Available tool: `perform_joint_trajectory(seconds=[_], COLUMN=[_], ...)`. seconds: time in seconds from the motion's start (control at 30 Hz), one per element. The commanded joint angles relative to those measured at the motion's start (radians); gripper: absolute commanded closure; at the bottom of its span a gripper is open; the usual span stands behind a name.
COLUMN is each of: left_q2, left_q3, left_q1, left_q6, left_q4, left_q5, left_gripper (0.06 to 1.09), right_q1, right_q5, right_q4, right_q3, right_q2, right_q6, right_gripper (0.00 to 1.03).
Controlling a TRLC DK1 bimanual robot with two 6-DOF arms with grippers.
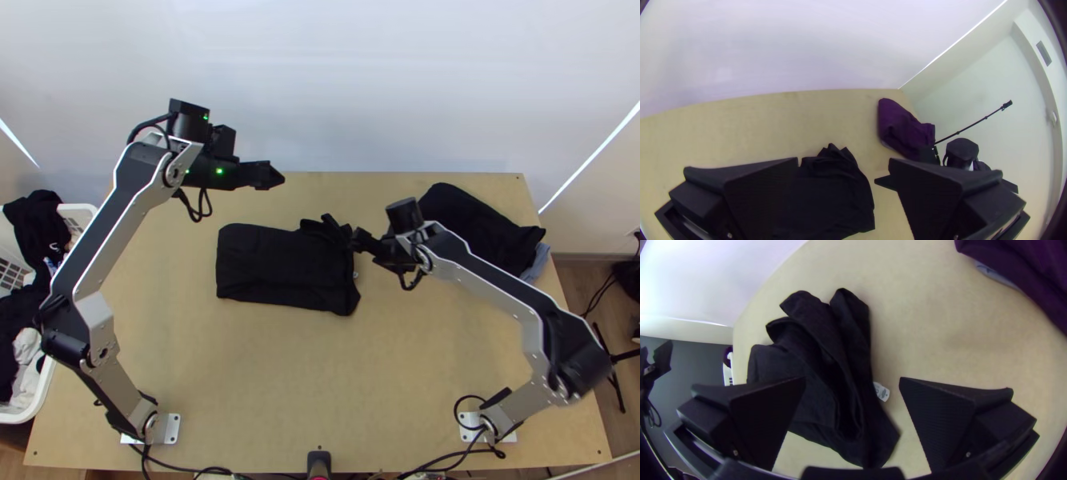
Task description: Fold the t-shirt
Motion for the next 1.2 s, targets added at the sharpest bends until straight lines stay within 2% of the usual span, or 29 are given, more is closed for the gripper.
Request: perform_joint_trajectory(seconds=[0.0,0.37,0.6,0.73,0.8,0.87,0.9,1.0,1.03,1.17], left_q2=[-0.036,-0.038,-0.035,-0.035,-0.035,-0.036,-0.039,-0.044,-0.044,-0.047], left_q3=[-0.036,-0.038,-0.041,-0.039,-0.041,-0.041,-0.042,-0.047,-0.050,-0.061], left_q1=[0.040,0.057,0.069,0.073,0.078,0.086,0.090,0.110,0.119,0.138], left_q6=[0.006,0.005,0.008,0.009,0.009,0.009,0.011,0.014,0.015,0.021], left_q4=[0.008,0.027,0.028,0.028,0.028,0.028,0.028,0.028,0.028,0.028], left_q5=[-0.005,-0.005,-0.005,-0.005,-0.005,-0.005,-0.005,-0.003,-0.003,-0.003], left_gripper=[0.10,0.10,0.10,0.10,0.10,0.10,0.10,0.10,0.10,0.10], right_q1=[0.036,0.049,0.085,0.125,0.142,0.145,0.144,0.108,0.092,0.021], right_q5=[0.001,0.001,-0.005,-0.018,-0.020,-0.018,-0.018,-0.008,-0.005,-0.005], right_q4=[-0.053,-0.021,0.079,0.099,0.100,0.108,0.117,0.136,0.136,0.116], right_q3=[0.089,0.122,0.171,0.244,0.280,0.291,0.288,0.279,0.279,0.280], right_q2=[0.142,0.275,0.334,0.375,0.384,0.375,0.361,0.294,0.266,0.134], right_q6=[-0.047,-0.109,-0.087,-0.046,-0.020,-0.009,-0.009,-0.009,-0.009,-0.021], right_gripper=[0.05,0.05,0.07,0.12,0.22,0.39,0.50,0.96,1.00,1.00])
